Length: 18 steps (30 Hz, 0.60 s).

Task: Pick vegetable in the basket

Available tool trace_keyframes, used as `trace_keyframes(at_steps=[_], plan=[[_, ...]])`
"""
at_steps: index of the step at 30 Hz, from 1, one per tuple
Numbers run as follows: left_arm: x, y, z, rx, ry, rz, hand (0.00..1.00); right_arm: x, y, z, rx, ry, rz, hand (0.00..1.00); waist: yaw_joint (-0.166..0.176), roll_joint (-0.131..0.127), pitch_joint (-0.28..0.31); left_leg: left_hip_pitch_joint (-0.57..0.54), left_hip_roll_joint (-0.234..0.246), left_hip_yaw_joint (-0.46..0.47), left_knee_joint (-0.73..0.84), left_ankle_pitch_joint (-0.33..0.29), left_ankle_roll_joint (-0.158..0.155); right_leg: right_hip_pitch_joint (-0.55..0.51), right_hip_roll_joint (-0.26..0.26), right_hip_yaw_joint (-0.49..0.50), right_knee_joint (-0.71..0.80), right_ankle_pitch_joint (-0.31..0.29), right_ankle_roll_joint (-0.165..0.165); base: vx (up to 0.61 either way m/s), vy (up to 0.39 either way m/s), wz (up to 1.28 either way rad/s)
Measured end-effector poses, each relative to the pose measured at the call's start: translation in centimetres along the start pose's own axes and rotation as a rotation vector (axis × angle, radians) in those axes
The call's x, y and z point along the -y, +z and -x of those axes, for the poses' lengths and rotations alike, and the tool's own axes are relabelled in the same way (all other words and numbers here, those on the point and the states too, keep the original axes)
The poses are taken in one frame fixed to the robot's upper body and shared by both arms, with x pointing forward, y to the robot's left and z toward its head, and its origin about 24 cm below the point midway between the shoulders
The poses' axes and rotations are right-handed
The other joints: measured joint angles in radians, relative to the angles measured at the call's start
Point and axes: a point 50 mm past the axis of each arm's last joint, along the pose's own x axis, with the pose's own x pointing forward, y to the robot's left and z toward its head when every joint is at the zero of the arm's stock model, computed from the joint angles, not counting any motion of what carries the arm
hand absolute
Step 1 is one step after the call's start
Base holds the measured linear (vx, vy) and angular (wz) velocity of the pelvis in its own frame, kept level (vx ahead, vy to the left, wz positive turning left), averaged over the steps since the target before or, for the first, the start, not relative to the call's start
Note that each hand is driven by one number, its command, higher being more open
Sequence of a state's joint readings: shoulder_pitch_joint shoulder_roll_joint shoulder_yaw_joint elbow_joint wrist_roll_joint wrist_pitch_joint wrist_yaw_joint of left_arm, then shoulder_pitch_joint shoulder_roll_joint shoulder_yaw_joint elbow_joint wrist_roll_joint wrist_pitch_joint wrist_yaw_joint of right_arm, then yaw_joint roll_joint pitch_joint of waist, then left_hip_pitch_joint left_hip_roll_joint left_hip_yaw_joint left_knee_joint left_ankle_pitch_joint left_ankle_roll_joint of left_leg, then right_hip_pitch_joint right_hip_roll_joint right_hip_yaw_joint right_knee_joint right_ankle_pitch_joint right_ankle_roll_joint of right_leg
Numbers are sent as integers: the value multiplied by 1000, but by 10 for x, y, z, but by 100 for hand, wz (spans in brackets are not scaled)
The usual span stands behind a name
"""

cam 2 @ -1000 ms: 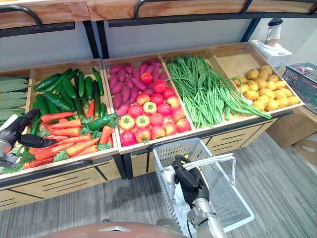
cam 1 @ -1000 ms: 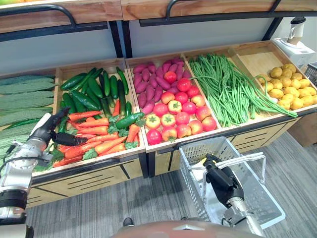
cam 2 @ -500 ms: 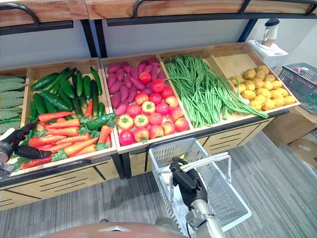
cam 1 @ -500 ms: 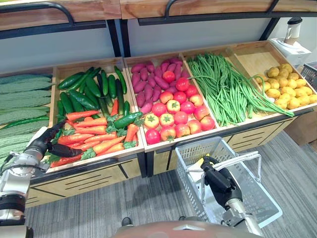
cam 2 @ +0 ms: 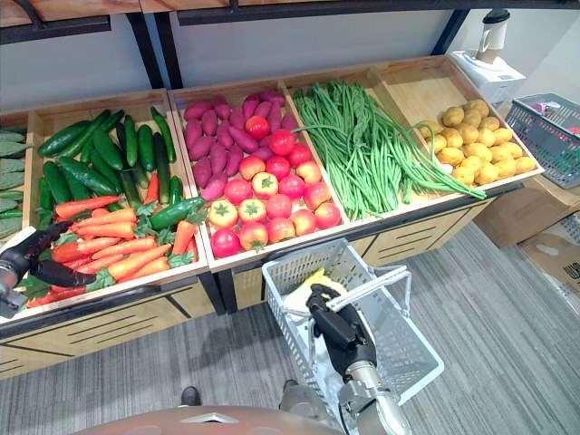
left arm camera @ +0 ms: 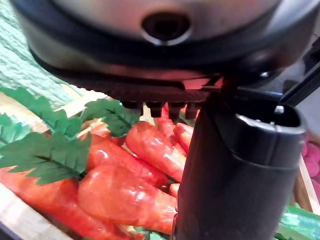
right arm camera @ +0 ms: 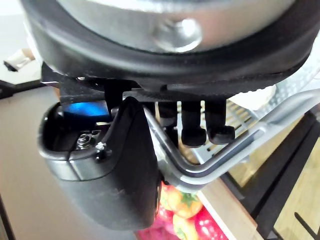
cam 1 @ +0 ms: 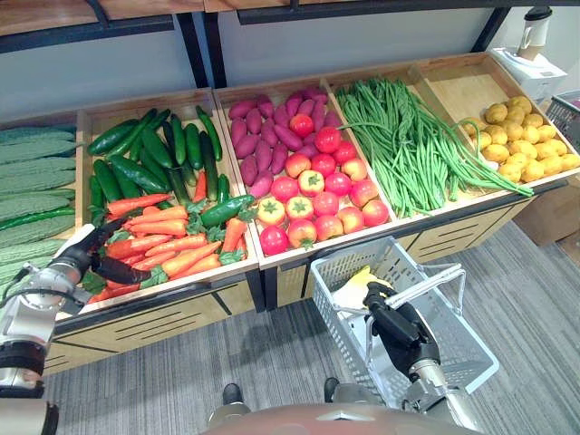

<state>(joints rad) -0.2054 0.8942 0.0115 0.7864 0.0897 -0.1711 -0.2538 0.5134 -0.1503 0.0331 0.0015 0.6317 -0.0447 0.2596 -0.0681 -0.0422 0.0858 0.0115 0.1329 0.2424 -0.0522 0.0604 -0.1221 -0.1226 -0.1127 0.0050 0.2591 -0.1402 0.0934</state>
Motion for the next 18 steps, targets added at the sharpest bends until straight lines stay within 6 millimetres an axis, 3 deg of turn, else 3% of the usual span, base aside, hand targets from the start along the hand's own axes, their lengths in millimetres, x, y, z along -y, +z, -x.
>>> trace_keyframes(at_steps=[6, 18], plan=[[2, 4, -1, 14, -24, -12, 100, -1, 5, -2, 3, 12, 88, 0, -19, 0, 17, -1, 0, 4, 1, 0, 0, -5, 0, 3, 3, 0, 0, 0, 0, 0], [6, 19, 1, 87, -40, -42, 100, 8, 46, 2, 75, -68, 529, 0, -19, 13, 37, 0, 1, 17, 1, -2, -2, -14, 4, 17, 8, 0, 0, -2, -7, -3]])
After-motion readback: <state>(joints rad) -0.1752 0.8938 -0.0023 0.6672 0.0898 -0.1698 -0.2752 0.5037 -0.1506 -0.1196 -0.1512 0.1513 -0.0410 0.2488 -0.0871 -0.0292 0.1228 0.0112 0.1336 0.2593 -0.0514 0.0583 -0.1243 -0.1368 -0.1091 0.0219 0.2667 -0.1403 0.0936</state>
